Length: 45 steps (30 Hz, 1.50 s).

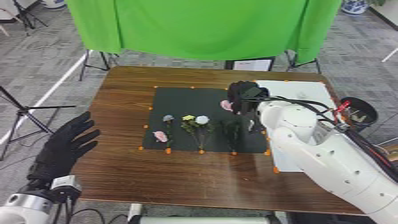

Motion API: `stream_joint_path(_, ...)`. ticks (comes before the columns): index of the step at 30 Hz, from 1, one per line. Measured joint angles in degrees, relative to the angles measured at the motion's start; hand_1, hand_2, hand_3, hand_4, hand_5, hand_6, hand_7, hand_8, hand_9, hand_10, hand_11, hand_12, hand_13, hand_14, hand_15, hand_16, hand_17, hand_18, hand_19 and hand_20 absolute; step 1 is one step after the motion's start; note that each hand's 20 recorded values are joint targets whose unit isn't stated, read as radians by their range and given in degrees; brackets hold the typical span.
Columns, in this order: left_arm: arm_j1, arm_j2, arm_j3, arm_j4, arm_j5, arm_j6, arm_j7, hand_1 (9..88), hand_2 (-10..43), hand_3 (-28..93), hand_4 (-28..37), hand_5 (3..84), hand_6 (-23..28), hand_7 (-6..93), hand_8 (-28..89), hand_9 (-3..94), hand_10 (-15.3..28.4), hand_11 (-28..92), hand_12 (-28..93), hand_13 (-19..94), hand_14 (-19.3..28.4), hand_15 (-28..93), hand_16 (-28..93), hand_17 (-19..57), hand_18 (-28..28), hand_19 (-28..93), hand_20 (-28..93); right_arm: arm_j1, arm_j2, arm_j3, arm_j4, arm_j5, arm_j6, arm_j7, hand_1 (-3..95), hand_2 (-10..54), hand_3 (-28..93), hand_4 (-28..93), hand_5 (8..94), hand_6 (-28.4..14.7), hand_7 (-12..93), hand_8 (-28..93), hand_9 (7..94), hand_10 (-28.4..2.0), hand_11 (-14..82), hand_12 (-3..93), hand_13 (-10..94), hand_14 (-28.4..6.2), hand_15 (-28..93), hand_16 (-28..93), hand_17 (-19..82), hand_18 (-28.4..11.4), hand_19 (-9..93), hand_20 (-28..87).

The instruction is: Arrange flowers

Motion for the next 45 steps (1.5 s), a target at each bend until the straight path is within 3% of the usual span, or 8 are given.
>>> stream_joint_path(12,-0.1,0.1,0.21,0.08,-0.02,-0.03,-0.05,24.3,-1.2,69,-28.3,26.2,3.8,19.2,-10,20.5,11.0,19,20,17,15.4,26,3,-12.2,23.0,38,9,0.2,-1.4,-0.8,1.7,-1.6,-1.3,0.5,39.8,-9.5,85,-27,60.3,1.4,53,4,82.1,-5.4,16.3,50.1,74,-4.2,66,34,35,-19.3,86,51)
stream_joint_path(20,-0.2,0.18,0.16,0.12,-0.02,-0.22,-0.19,24.3,-1.2,69,-28.3,26.2,3.8,19.3,-10,20.4,11.0,19,19,17,15.5,26,3,-12.2,23.0,38,9,0.2,-1.8,-0.9,1.9,-2.8,-1.3,1.5,34.5,-9.5,87,-28,57.2,0.3,47,4,73.0,-7.9,27.5,38.6,70,-5.1,68,33,33,-19.8,84,53)
stream_joint_path(24,-0.2,0.26,0.1,0.14,-0.02,-0.42,-0.31,24.4,-1.2,69,-28.3,26.2,3.9,19.2,-10,20.5,11.0,19,19,17,15.4,26,3,-12.2,23.0,38,9,0.2,-1.8,-0.8,1.8,-2.9,-1.5,2.0,31.9,-9.5,88,-28,56.4,0.2,45,0,70.2,-8.8,32.0,34.1,69,-5.4,69,33,32,-19.9,83,54)
stream_joint_path(27,-0.2,0.36,0.1,0.18,-0.02,-0.54,-0.46,24.3,-1.2,69,-28.3,26.2,3.9,19.1,-10,20.5,11.0,19,20,17,15.4,26,3,-12.2,23.0,38,9,0.2,-1.7,-0.7,1.7,-3.0,-1.9,2.4,29.0,-9.5,89,-28,56.5,0.3,46,-15,68.4,-9.7,35.6,29.0,68,-5.6,69,33,32,-20.3,83,54)
stream_joint_path(39,-0.2,0.42,0.06,0.29,-0.02,-0.83,-0.74,24.3,-1.2,69,-28.3,26.2,3.8,19.0,-10,20.5,11.0,19,20,17,15.5,25,3,-12.2,23.0,38,9,-0.1,-1.8,0.3,1.2,-3.0,-3.0,4.0,23.6,-9.5,86,-28,54.4,-1.1,44,-18,66.4,-10.7,35.4,28.6,66,-6.7,70,33,31,-21.3,83,55)
stream_joint_path(45,-0.2,0.41,0.0,0.3,-0.02,-0.89,-0.8,24.3,-1.2,69,-28.3,26.2,3.9,19.1,-10,20.5,11.0,19,20,17,15.5,25,3,-12.2,23.1,38,9,-0.2,-2.1,2.3,0.6,-2.2,-7.2,5.4,19.7,-9.5,84,-28,53.8,-2.1,39,-16,65.7,-11.6,32.7,27.5,66,-7.6,70,33,30,-22.0,83,55)
